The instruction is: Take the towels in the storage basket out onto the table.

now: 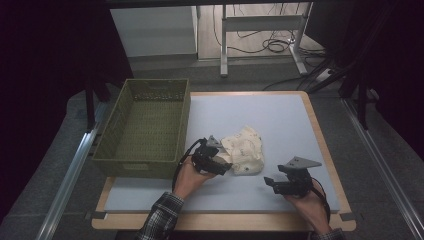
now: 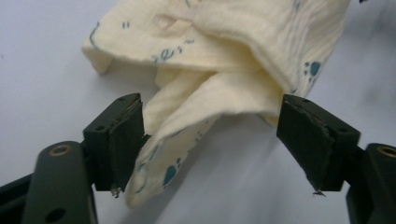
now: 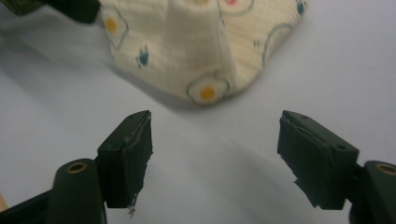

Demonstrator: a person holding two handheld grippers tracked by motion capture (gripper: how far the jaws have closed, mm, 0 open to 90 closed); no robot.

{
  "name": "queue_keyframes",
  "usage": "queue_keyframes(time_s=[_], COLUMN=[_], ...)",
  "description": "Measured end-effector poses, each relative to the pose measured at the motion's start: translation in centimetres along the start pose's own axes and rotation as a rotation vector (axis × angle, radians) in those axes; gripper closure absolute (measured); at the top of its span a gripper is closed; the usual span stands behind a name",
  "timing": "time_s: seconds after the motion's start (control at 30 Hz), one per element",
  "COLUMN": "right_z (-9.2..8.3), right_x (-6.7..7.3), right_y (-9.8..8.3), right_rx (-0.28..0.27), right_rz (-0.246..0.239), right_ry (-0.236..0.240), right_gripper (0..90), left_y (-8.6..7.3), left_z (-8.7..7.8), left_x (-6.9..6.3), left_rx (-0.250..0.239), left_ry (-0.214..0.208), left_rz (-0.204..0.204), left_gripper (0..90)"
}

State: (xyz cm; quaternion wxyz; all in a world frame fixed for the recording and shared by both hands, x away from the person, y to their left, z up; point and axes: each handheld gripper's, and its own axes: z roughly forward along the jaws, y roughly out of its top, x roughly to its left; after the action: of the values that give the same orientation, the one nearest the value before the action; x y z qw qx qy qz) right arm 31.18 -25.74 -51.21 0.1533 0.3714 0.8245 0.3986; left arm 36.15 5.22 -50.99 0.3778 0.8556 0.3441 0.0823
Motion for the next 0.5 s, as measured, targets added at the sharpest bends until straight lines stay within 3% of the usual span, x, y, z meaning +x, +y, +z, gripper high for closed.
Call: queue_keyframes(time_s=[0.1,0.13,0.3,0.33,0.43,0.5], right_z=[0.6,1.2,2.6,3.3,3.8,3.8], right_x=[0.0,0.1,0.1,0.0,0.0,-0.1], right_y=[0.9,2.0,3.7,4.3,4.7,4.8], right_rx=[-0.009,-0.013,-0.006,0.005,0.026,0.029], right_rz=[0.001,-0.013,-0.04,-0.052,-0.07,-0.078], right_ry=[0.025,0.035,0.035,0.041,0.033,0.029], right_gripper=[29.4,31.1,38.2,48.6,70.7,80.9], left_y=[-0.4,-0.8,-1.4,-1.7,-2.2,-2.4], left_z=[0.1,0.3,0.5,0.5,0.3,0.0], left_x=[0.2,0.3,0.2,0.0,-0.3,-0.5], left_rx=[-0.003,0.002,-0.002,-0.003,-0.006,-0.003], left_ry=[-0.013,-0.02,-0.045,-0.058,-0.079,-0.074], left_rz=[-0.013,-0.016,-0.027,-0.025,-0.022,-0.01], left_gripper=[31.6,35.2,53.2,61.3,74.8,80.3])
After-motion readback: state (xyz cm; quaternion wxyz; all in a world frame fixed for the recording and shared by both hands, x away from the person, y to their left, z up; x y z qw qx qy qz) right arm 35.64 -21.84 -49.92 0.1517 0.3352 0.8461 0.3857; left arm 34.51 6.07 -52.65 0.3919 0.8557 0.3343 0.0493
